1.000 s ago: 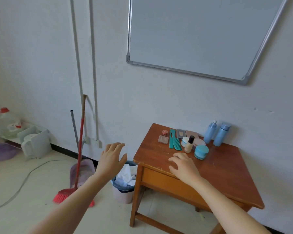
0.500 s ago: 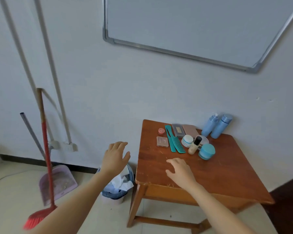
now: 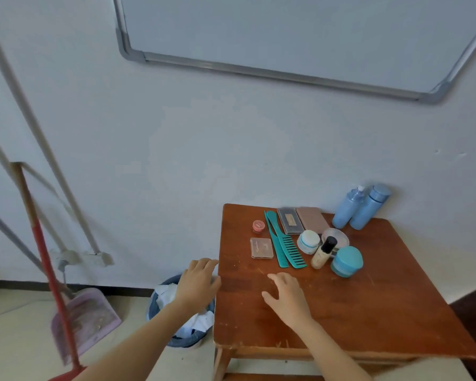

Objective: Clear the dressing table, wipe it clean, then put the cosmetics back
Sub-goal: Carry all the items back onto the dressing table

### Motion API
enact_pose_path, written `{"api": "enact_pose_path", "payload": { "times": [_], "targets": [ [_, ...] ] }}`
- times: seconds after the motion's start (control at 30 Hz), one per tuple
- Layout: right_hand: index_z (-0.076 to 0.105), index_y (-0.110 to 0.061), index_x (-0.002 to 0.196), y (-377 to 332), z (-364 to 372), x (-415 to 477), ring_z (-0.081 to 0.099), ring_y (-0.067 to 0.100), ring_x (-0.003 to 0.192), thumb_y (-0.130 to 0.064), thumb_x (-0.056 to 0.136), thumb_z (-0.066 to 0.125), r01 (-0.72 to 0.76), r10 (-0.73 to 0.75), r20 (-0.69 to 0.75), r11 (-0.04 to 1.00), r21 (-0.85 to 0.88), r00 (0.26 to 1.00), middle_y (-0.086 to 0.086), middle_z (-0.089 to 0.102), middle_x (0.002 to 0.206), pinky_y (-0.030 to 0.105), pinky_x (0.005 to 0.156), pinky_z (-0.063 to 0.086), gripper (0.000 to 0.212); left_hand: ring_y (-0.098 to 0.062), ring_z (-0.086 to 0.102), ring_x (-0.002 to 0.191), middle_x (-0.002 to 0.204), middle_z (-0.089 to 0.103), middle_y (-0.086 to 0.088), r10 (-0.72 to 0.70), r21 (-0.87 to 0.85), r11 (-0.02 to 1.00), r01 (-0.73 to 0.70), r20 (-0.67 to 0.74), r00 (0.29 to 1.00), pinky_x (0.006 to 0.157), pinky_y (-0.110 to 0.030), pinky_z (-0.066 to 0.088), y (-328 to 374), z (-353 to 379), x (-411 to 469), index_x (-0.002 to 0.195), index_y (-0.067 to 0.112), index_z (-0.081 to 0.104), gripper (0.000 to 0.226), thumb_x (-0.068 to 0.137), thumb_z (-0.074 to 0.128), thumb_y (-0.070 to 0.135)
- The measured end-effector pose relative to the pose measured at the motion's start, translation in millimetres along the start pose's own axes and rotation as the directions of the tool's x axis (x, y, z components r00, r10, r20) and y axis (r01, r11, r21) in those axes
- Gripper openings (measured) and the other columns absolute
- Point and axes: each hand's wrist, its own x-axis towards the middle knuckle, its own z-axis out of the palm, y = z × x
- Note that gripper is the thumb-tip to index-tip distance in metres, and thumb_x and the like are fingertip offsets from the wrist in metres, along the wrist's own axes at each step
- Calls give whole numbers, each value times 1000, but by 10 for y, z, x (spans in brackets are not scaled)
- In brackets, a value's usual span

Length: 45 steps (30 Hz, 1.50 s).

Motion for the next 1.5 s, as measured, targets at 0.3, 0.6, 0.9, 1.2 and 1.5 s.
{"api": "enact_pose_path", "payload": {
  "times": [0.3, 0.6, 0.9, 1.2, 1.5],
  "targets": [
    [28, -29, 140, -8, 228, 765, 21, 21, 140, -50, 88, 48, -20, 17, -98, 999, -29, 995, 3, 23, 151, 32, 112, 25, 59, -16, 32, 130, 142, 38, 4, -65, 52, 997, 62, 46, 997, 105, -29, 30, 5, 111, 597, 138, 21, 34, 42, 97, 35, 30],
    [69, -20, 97, -150, 441, 1063, 66, 31, 96, -42, 46, 88, -110, 97, -180, 992, -59, 979, 14, 68, 106, 42, 73, 55, 59, -14, 30, 132, 143, 38, 5, -66, -13, 998, 66, 23, 998, 108, -29, 27, 123, 285, 964, 139, 20, 33, 43, 96, 36, 27],
    [53, -25, 108, 33, 378, 846, 63, 23, 103, -33, 41, 84, -128, 138, -259, 990, 54, 956, 6, 64, 114, 30, 82, 52, 74, -17, 25, 136, 147, 30, 3, 195, 48, 978, -203, 129, 972, 111, -35, 25, 507, 228, 1864, 142, 25, 27, 52, 93, 43, 26],
    [15, -21, 144, 185, 44, 611, 9, 13, 139, -24, 87, 55, -209, 258, -244, 955, 210, 935, -1, 17, 151, 23, 115, 9, 70, -21, 29, 132, 147, 29, 1, 387, 57, 910, -411, 243, 890, 109, -37, 29, 460, 386, 2098, 134, 30, 38, 38, 97, 35, 21],
    [20, -27, 142, -93, 15, -5, 15, 8, 136, -22, 82, 62, -455, 552, -266, 820, 348, 790, -6, 25, 146, 14, 108, 15, 73, -9, 43, 111, 125, 47, 5, 686, -255, 726, -639, 195, 701, 93, -18, 39, 485, 366, 1626, 127, 27, 51, 39, 89, 55, 22]
  ]
}}
